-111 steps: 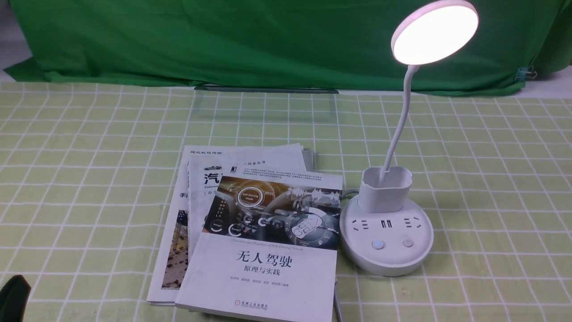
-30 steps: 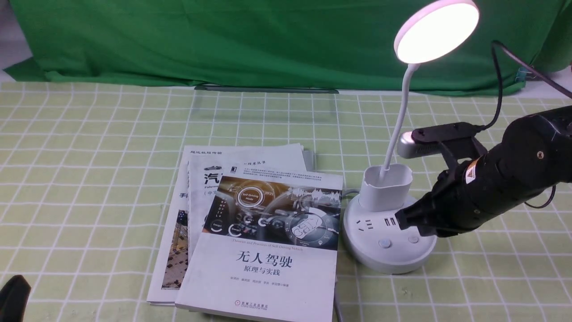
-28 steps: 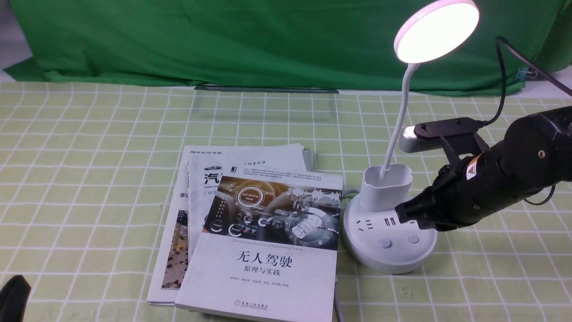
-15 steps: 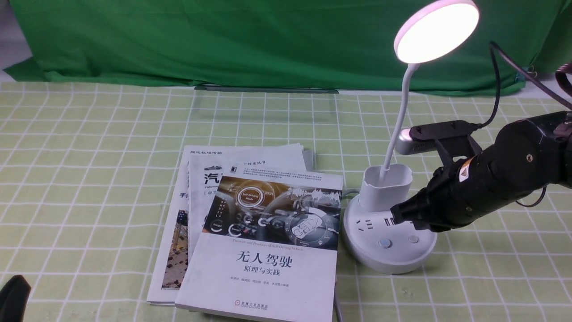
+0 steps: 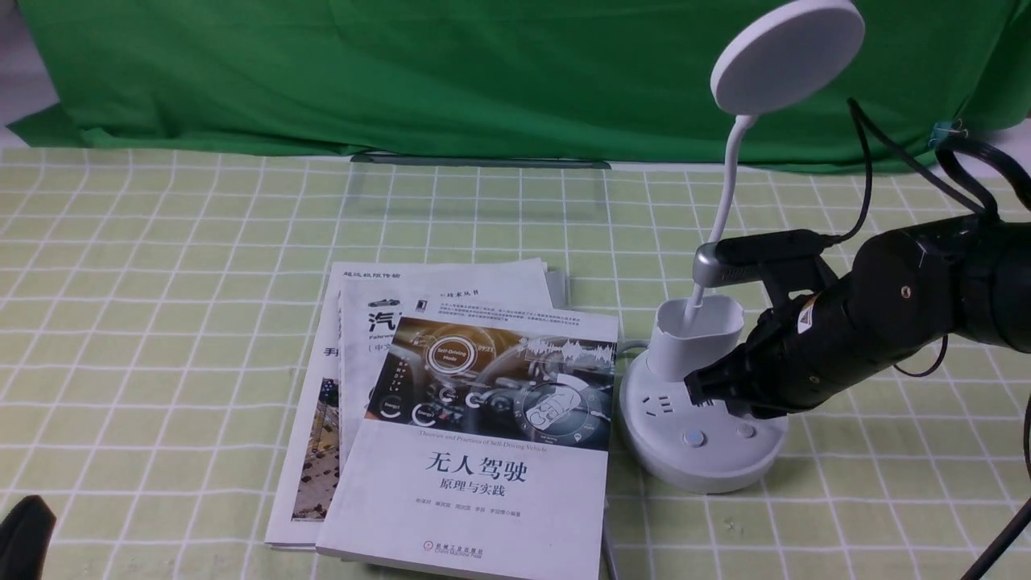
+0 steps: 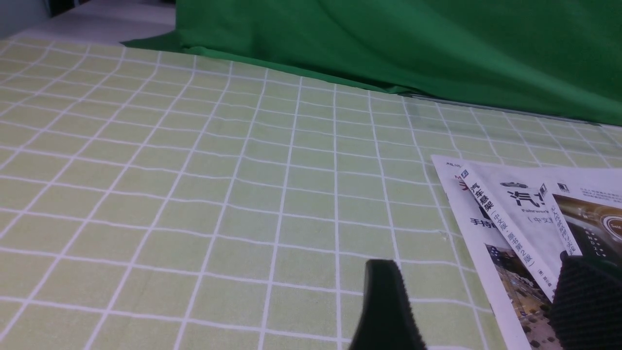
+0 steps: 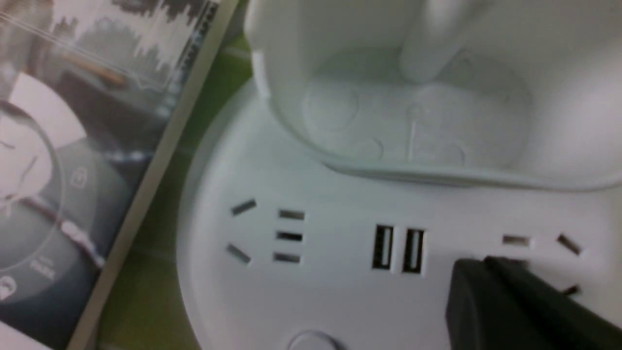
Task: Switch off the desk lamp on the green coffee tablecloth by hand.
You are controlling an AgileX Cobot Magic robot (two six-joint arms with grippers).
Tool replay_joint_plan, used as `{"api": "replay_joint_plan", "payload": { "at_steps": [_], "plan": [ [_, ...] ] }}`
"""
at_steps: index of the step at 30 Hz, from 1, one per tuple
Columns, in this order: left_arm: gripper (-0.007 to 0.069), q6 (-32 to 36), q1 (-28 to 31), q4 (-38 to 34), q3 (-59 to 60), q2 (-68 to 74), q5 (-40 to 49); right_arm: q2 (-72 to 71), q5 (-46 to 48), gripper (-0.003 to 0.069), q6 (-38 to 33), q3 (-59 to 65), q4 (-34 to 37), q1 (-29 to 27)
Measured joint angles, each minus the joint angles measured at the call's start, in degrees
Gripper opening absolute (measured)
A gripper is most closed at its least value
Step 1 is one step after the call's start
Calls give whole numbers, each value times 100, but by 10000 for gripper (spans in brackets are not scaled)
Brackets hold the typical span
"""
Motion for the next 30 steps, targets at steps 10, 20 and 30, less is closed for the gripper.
{"api": "replay_joint_plan", "payload": {
  "at_steps": [10, 20, 30],
  "plan": [
    [410, 0, 0, 0, 0, 0, 0, -513, 54, 50, 0, 113, -7, 0],
    [410, 0, 0, 0, 0, 0, 0, -1185, 626, 50, 0, 113, -7, 0],
    [410, 0, 0, 0, 0, 0, 0, -2834, 1978, 50, -114, 216, -7, 176]
  ]
}}
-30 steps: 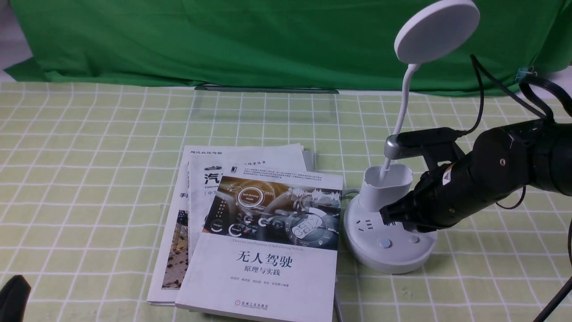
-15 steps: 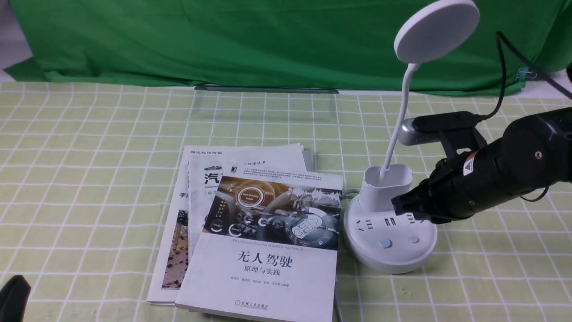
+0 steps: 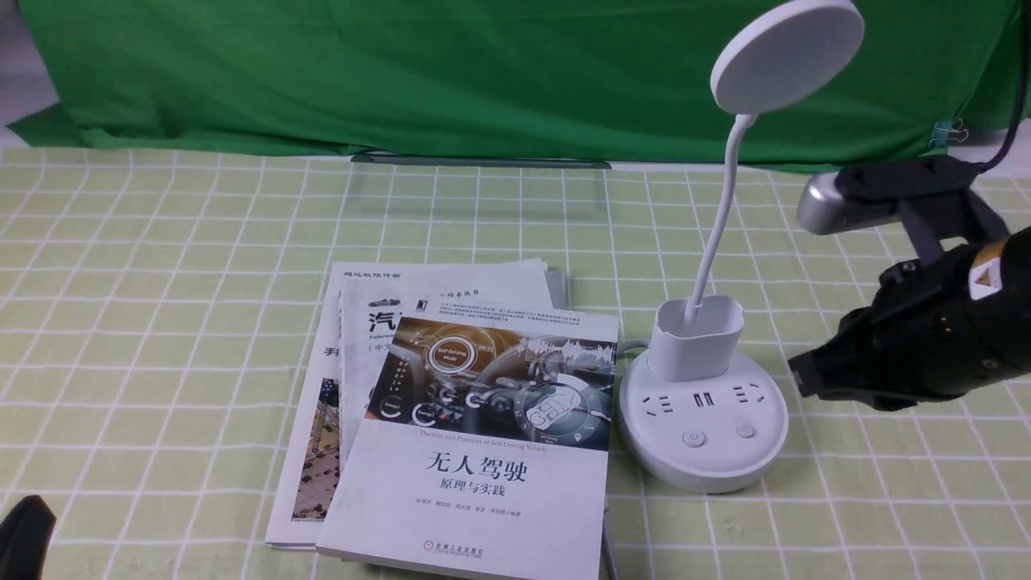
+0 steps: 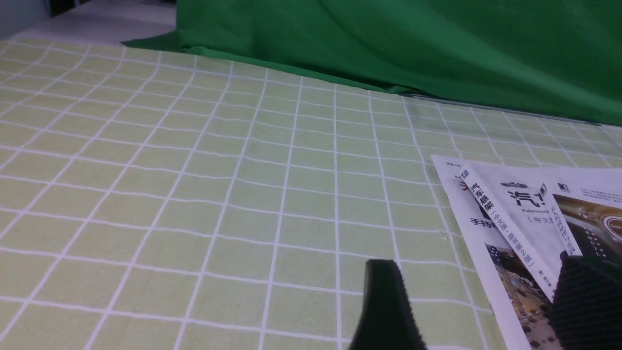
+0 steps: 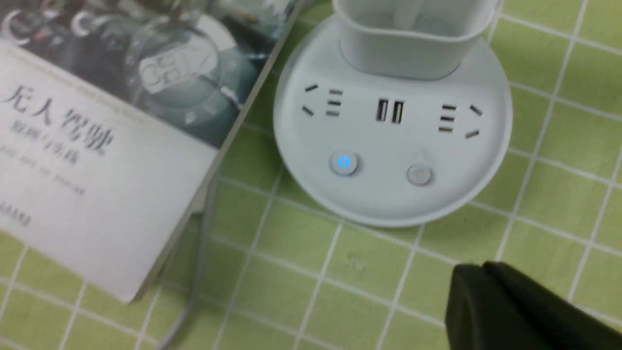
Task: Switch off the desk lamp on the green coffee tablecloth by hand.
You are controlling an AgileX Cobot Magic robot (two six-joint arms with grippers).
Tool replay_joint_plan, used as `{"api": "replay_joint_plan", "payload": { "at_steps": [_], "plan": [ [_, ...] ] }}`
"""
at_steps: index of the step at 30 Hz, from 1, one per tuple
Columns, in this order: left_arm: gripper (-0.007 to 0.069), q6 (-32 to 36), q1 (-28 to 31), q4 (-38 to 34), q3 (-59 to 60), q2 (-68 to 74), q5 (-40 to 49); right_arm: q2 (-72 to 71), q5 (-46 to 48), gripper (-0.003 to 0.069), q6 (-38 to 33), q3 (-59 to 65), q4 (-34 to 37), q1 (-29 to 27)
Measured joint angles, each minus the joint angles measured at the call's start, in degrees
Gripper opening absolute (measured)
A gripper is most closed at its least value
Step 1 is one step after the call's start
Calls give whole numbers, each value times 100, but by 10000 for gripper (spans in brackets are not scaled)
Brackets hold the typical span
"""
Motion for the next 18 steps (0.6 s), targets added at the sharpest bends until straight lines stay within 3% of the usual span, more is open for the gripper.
{"api": "replay_joint_plan", "payload": {
  "at_steps": [9, 18],
  "plan": [
    [410, 0, 0, 0, 0, 0, 0, -1550, 886, 55, -81, 724, 4, 125],
    [410, 0, 0, 0, 0, 0, 0, -2200, 815, 53, -81, 753, -49, 125]
  ]
}}
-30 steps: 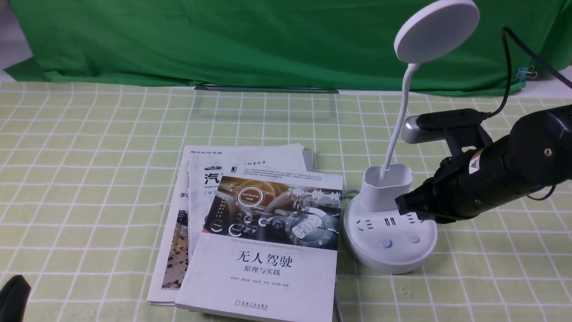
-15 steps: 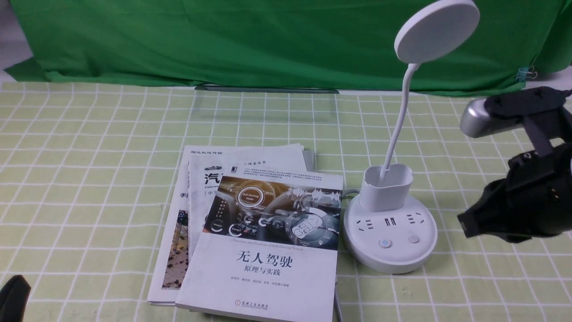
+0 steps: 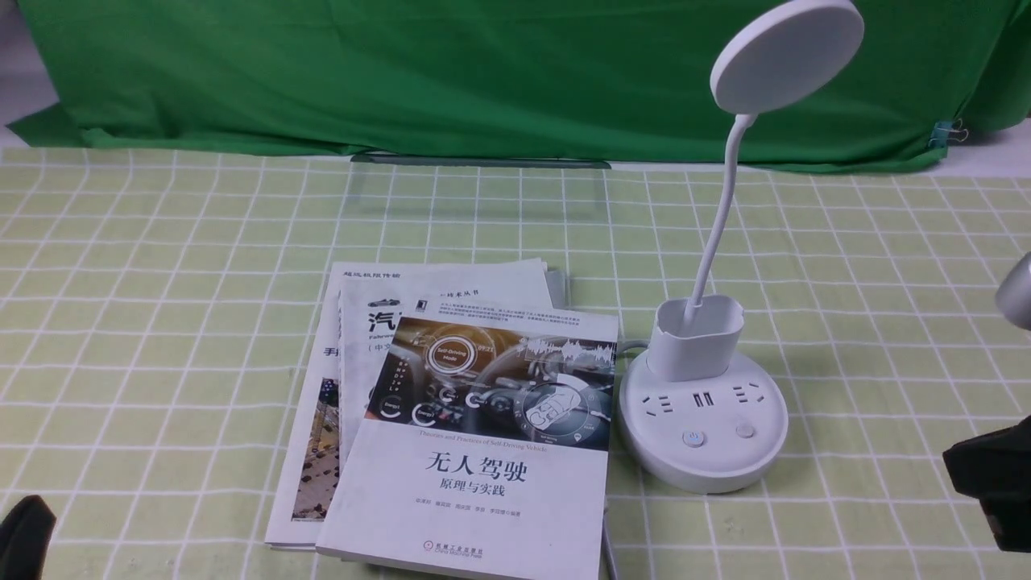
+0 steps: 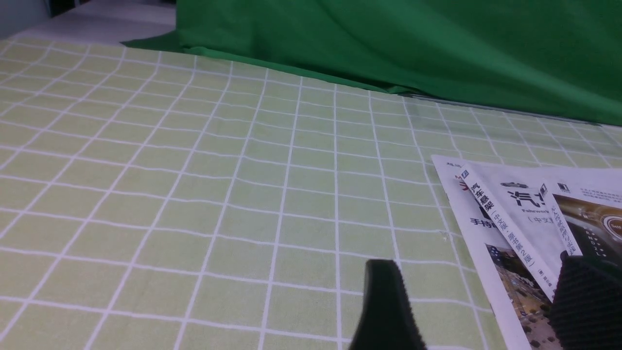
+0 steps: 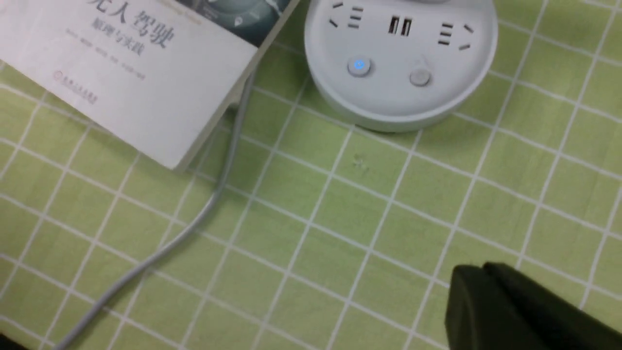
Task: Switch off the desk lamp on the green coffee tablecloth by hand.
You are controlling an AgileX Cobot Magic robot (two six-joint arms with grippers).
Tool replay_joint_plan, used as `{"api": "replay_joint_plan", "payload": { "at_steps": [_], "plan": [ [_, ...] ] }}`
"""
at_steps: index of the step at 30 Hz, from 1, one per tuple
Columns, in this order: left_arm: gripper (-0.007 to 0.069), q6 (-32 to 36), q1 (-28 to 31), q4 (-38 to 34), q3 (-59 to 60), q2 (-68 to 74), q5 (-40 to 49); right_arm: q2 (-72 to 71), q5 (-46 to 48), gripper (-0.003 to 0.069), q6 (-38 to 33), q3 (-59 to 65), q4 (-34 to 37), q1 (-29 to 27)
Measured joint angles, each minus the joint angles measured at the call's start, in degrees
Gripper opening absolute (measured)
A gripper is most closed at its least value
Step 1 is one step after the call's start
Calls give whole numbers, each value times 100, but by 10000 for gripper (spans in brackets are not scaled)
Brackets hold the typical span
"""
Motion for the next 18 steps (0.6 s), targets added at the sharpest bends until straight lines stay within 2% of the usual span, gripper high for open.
{"api": "replay_joint_plan", "payload": {
  "at_steps": [6, 9, 12, 18],
  "plan": [
    [410, 0, 0, 0, 0, 0, 0, -479, -472, 41, 0, 380, -129, -95],
    [410, 0, 0, 0, 0, 0, 5, -1095, -1072, 41, 0, 999, -145, -475],
    [410, 0, 0, 0, 0, 0, 5, -2133, -2056, 41, 0, 2263, -186, -1180],
    [410, 0, 0, 0, 0, 0, 5, -3839, -3243, 41, -37, 4020, -205, -1968]
  ]
}}
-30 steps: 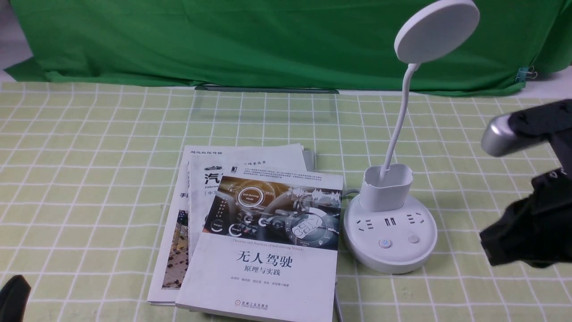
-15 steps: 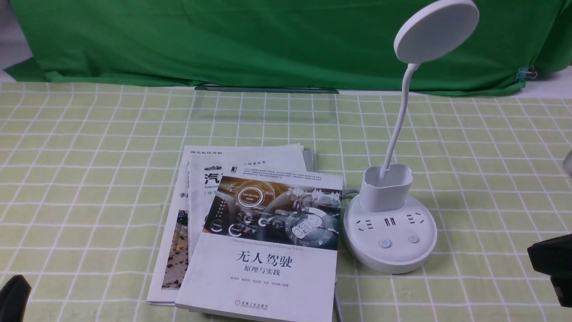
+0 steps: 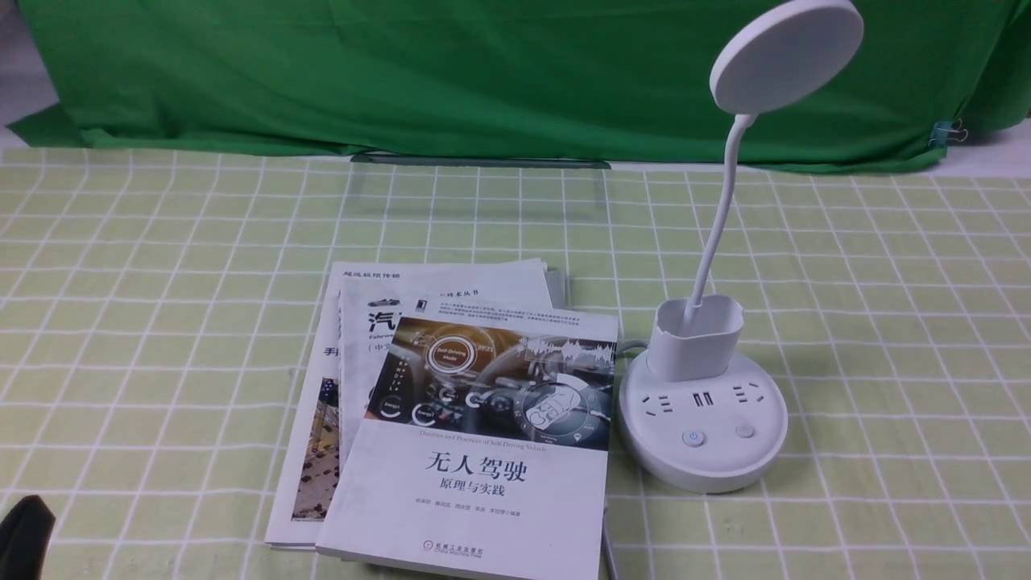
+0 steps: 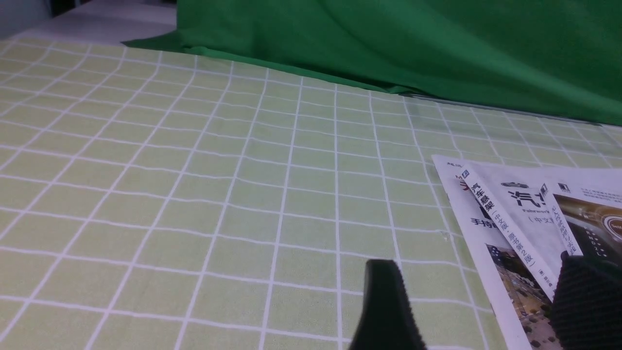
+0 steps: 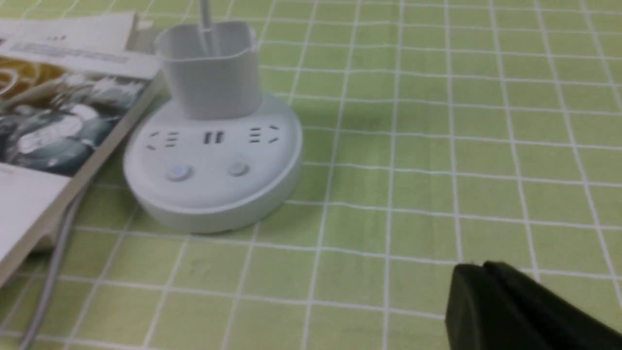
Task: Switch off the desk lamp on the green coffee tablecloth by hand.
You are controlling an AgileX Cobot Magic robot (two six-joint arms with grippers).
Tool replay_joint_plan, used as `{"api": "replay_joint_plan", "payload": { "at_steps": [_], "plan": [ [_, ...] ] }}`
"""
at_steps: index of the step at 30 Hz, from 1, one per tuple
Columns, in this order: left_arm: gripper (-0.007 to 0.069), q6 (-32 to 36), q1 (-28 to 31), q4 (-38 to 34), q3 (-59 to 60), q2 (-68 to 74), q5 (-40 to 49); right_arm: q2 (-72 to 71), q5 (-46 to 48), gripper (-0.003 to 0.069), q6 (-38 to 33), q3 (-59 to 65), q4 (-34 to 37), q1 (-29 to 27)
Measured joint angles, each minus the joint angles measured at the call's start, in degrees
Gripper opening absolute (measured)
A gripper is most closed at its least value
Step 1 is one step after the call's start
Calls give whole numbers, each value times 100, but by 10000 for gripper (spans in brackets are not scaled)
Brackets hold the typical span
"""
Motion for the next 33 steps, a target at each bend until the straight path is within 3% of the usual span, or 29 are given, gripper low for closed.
{"api": "replay_joint_plan", "payload": {
  "at_steps": [8, 33],
  "plan": [
    [410, 0, 0, 0, 0, 0, 0, -1189, -355, 41, -17, 879, -18, -288],
    [410, 0, 0, 0, 0, 0, -3, -1237, -349, 70, -217, 891, -29, -337]
  ]
}}
